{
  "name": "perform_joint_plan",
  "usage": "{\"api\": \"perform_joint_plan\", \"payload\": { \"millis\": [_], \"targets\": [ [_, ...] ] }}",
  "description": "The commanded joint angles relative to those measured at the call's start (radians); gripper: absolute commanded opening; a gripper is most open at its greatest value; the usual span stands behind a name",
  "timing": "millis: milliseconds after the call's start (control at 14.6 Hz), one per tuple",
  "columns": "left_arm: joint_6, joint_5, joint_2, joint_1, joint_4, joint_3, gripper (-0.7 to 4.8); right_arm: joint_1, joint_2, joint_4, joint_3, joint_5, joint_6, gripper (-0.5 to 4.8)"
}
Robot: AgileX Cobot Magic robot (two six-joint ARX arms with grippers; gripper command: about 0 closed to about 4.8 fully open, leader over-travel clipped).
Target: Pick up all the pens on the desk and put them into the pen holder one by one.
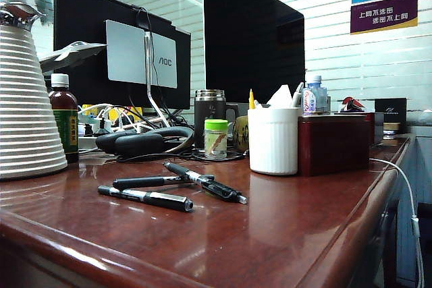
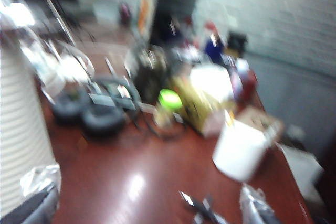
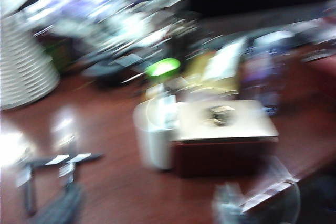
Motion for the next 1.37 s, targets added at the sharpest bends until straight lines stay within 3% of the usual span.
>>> {"api": "perform_joint_plan", "payload": {
  "millis": [69,274,343,549,754,1097,1371],
  "targets": [
    [0.002,0.030,0.092,-0.053,0.003,0.038,4.79,0.075,0.124,0.044,0.040,-0.012,-0.095,3.48],
    [0.011,-0.031,0.248,-0.179,0.005,0.085,4.79,0.225,0.290,0.095,0.042,0.064,-0.113,3.74],
    [0.048,-0.074,0.309,-0.243,0.007,0.105,4.79,0.280,0.352,0.118,0.042,0.094,-0.114,3.74],
    [0.177,-0.296,0.454,-0.444,0.015,0.123,4.79,0.407,0.551,0.241,0.043,0.125,-0.115,3.74],
    [0.203,-0.524,0.640,-0.600,0.031,0.123,4.79,0.507,0.829,0.274,0.150,0.126,-0.108,3.73],
    [0.201,-0.517,0.806,-0.603,0.076,0.123,4.79,0.546,1.135,0.248,0.362,0.099,-0.108,3.73],
    [0.201,-0.520,0.806,-0.602,0.073,0.123,4.79,0.610,1.191,0.248,0.378,0.126,-0.109,3.72]
  ]
}}
